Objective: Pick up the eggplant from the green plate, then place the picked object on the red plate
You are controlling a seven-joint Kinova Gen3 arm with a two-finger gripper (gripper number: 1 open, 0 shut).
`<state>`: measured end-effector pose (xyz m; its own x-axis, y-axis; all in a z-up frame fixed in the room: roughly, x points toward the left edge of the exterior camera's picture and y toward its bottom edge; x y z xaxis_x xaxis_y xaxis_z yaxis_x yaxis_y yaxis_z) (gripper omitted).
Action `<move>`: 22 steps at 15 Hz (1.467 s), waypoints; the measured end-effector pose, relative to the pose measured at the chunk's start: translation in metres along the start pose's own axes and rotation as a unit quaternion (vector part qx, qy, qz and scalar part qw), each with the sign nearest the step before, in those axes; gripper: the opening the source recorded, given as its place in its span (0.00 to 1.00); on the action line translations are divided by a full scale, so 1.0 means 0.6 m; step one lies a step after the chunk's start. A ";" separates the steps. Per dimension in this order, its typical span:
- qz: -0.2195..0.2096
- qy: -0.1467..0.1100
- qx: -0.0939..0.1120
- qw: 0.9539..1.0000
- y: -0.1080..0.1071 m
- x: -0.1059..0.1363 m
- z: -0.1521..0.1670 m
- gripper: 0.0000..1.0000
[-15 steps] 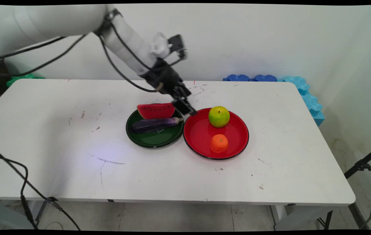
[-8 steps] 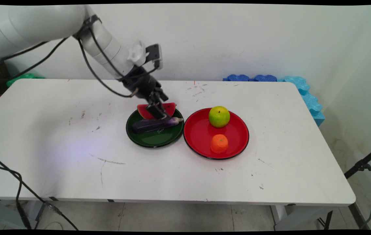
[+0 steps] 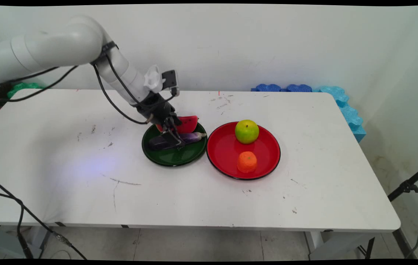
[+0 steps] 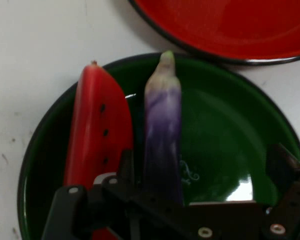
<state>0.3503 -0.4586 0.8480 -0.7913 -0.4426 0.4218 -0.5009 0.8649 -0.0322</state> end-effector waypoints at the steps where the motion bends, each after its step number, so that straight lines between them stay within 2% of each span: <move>1: -0.004 -0.002 0.001 1.000 -0.004 -0.007 0.011 1.00; 13: -0.012 -0.002 -0.006 1.000 -0.007 -0.042 0.066 1.00; 14: -0.012 -0.001 -0.008 1.000 -0.005 -0.044 0.068 0.00; 22: 0.011 0.017 -0.024 1.000 0.015 -0.044 0.057 0.00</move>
<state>0.3546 -0.4475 0.8056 -0.7898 -0.4150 0.4516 -0.4651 0.8853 0.0002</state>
